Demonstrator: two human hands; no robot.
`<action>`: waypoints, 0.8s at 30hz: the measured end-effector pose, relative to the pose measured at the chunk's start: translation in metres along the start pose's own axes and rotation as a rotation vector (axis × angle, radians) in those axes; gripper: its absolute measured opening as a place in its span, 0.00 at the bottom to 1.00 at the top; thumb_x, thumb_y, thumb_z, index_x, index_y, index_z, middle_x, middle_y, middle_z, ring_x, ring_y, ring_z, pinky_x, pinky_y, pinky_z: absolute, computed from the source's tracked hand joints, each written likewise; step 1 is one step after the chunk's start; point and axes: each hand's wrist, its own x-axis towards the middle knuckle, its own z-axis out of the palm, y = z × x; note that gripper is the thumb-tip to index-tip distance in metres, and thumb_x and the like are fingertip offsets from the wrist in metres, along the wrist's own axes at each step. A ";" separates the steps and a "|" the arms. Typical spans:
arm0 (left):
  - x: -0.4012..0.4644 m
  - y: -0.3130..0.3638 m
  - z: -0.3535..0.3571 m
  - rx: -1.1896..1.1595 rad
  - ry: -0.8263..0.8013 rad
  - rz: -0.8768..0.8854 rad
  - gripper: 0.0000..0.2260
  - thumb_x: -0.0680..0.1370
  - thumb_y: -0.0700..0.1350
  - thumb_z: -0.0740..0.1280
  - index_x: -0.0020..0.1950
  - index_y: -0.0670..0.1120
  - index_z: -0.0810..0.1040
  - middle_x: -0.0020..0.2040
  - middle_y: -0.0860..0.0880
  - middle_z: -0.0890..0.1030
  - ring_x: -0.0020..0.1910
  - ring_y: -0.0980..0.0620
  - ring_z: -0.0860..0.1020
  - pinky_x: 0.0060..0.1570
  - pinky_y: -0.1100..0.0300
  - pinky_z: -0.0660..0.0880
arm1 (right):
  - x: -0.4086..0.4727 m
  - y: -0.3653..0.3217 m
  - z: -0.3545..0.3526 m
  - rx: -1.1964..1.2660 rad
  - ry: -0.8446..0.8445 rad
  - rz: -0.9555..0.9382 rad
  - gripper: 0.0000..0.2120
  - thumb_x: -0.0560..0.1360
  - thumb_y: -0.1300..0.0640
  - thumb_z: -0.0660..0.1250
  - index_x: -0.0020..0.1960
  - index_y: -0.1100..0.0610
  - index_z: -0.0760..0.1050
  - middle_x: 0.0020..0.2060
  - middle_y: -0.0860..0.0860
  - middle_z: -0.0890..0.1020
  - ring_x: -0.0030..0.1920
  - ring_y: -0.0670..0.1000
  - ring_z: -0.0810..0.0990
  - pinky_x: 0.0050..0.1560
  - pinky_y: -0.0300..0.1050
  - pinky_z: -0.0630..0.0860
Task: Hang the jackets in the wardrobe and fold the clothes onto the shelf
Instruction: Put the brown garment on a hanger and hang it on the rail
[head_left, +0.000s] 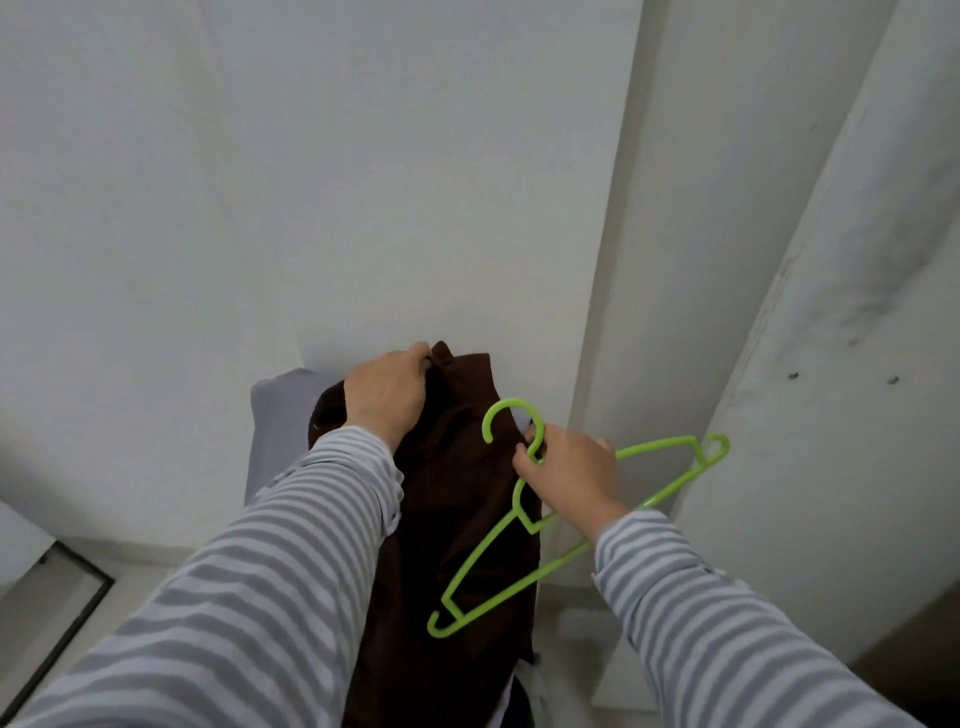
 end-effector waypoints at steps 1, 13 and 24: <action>-0.004 0.001 -0.007 -0.069 -0.016 -0.024 0.11 0.82 0.49 0.53 0.55 0.50 0.74 0.49 0.43 0.81 0.49 0.40 0.78 0.48 0.50 0.72 | -0.002 0.000 -0.006 -0.009 0.017 0.010 0.12 0.76 0.45 0.58 0.46 0.50 0.77 0.42 0.50 0.83 0.49 0.55 0.80 0.53 0.49 0.68; -0.059 0.059 -0.072 -0.270 -0.031 0.027 0.12 0.80 0.51 0.59 0.55 0.50 0.80 0.55 0.45 0.81 0.56 0.42 0.77 0.51 0.54 0.72 | -0.065 0.032 -0.094 0.119 0.036 0.182 0.10 0.74 0.48 0.61 0.42 0.51 0.79 0.39 0.50 0.82 0.46 0.56 0.80 0.45 0.45 0.71; -0.117 0.140 -0.109 -0.466 -0.045 0.078 0.12 0.80 0.49 0.59 0.54 0.49 0.81 0.55 0.47 0.82 0.56 0.44 0.77 0.51 0.57 0.71 | -0.138 0.094 -0.172 0.548 0.052 0.248 0.13 0.75 0.46 0.68 0.41 0.56 0.78 0.31 0.49 0.75 0.35 0.48 0.73 0.37 0.42 0.67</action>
